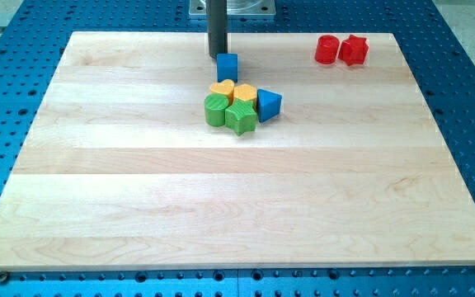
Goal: Push the cube into the yellow blocks
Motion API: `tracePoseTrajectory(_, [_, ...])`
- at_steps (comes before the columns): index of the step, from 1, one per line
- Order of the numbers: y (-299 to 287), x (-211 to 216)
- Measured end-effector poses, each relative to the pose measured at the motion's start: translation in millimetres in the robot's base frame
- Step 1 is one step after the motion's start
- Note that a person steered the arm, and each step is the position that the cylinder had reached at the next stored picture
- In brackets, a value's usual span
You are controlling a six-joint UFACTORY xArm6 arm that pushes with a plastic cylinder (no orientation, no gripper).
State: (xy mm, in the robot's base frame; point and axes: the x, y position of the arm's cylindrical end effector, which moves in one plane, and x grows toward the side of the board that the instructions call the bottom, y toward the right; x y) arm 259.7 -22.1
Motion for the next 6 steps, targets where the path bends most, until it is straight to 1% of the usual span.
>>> tracePoseTrajectory(1, [-2.8, 11.0])
tracePoseTrajectory(2, [-21.1, 17.4])
tracePoseTrajectory(3, [23.7, 25.2])
tracePoseTrajectory(5, [28.4, 30.6])
tracePoseTrajectory(6, [30.6, 43.6])
